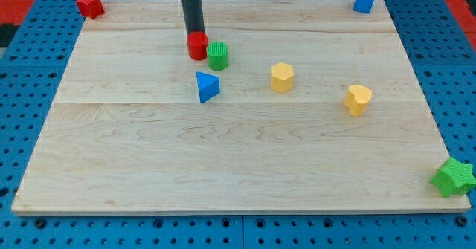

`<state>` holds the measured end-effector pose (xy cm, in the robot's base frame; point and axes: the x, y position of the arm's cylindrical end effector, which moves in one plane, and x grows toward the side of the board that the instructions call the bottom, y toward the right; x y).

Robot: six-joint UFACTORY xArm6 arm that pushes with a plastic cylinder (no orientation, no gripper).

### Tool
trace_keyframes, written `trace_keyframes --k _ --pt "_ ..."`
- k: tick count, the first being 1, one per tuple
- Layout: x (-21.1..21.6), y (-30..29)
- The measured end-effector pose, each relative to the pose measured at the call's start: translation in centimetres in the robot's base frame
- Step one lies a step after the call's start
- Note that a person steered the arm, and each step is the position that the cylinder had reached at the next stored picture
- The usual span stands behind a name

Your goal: Move red circle along with blue triangle to center

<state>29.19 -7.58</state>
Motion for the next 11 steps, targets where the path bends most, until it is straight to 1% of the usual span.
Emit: trace_keyframes --k 1,2,3,4,5,6,8,9,10,11 --pt "0.3 0.8" --pt "0.7 -3.6" --pt "2.1 -4.8" --pt "0.4 -3.2" --pt "1.3 0.3" --pt "5.8 4.2" --pt "9.5 -2.9" --pt "10.6 -0.8" --pt "10.9 3.4" --pt "14.8 6.8"
